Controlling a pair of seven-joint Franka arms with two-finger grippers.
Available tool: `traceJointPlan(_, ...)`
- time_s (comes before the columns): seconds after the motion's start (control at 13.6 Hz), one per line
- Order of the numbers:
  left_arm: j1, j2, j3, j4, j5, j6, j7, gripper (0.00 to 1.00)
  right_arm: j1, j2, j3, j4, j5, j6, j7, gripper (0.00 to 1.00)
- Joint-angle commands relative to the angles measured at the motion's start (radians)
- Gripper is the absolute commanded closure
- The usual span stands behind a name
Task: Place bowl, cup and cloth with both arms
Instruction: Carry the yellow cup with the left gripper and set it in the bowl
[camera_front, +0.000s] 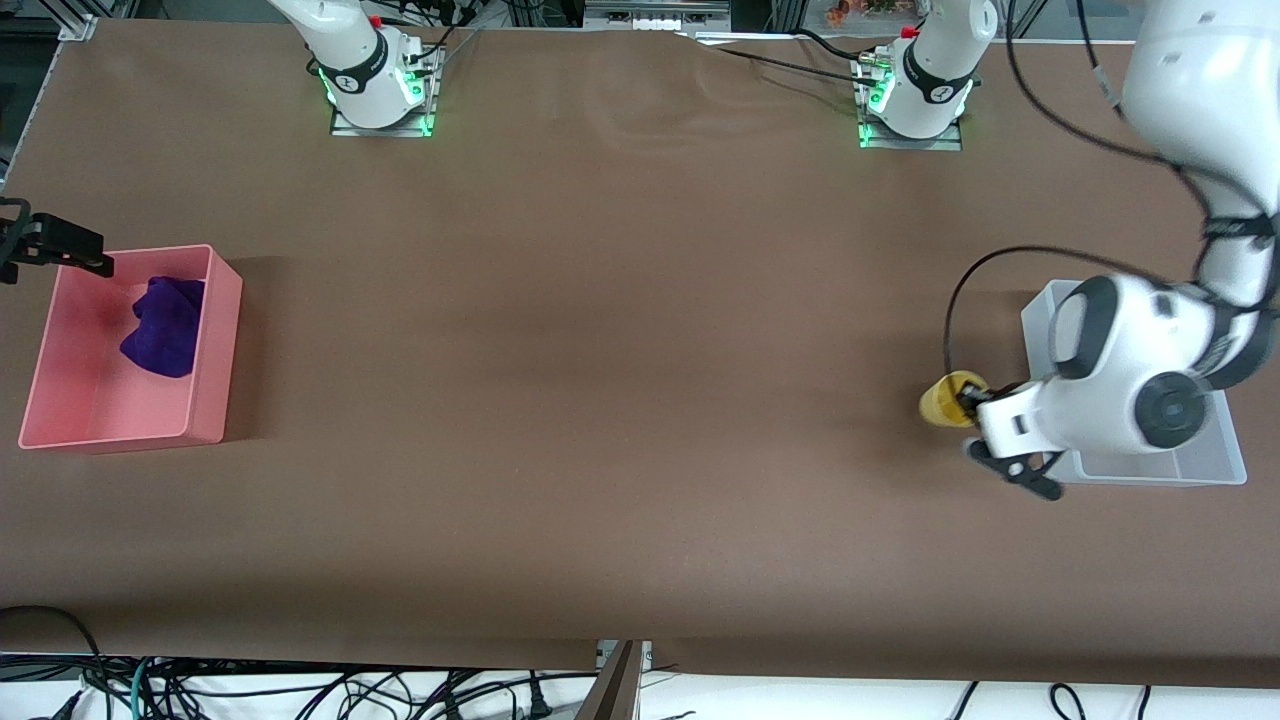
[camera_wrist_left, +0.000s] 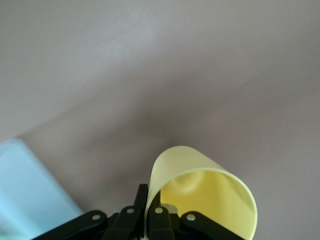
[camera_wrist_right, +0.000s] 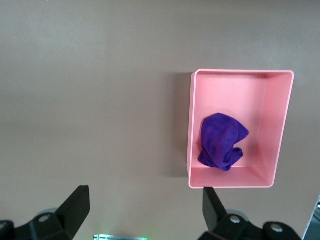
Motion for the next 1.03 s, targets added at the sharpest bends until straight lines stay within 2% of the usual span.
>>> traceJointPlan(0.0,0.079,-0.073,0.022,-0.021,0.101,-0.066,0.161,1.0,-0.006,-0.014,0.009,-0.017,-0.016,-0.024,0.015,0.0)
traceJointPlan(0.15,0.164,-0.06,0.022,-0.03,0.207,-0.037,0.276,1.0,-0.005,-0.014,0.01,-0.015,-0.019,-0.015,0.015,0.0)
traceJointPlan(0.44,0.324,-0.024,0.022,-0.145,0.217,0.189,0.456,1.0,-0.005,-0.014,0.009,-0.015,-0.019,-0.011,0.013,0.0)
traceJointPlan(0.66,0.378,-0.024,0.022,-0.269,0.216,0.337,0.459,1.0,-0.002,-0.014,0.01,-0.012,-0.017,-0.008,0.015,0.0)
traceJointPlan(0.74,0.383,-0.023,0.022,-0.285,0.216,0.38,0.459,1.0,0.0,-0.013,0.012,-0.007,-0.017,0.003,0.015,0.0)
traceJointPlan(0.81,0.383,-0.023,0.022,-0.284,0.217,0.389,0.459,0.95,0.0,-0.008,0.012,-0.007,-0.017,0.003,0.015,0.0)
traceJointPlan(0.96,0.383,-0.033,0.022,-0.274,0.216,0.388,0.461,0.0,0.0,-0.008,0.01,-0.007,-0.016,0.002,0.015,0.0)
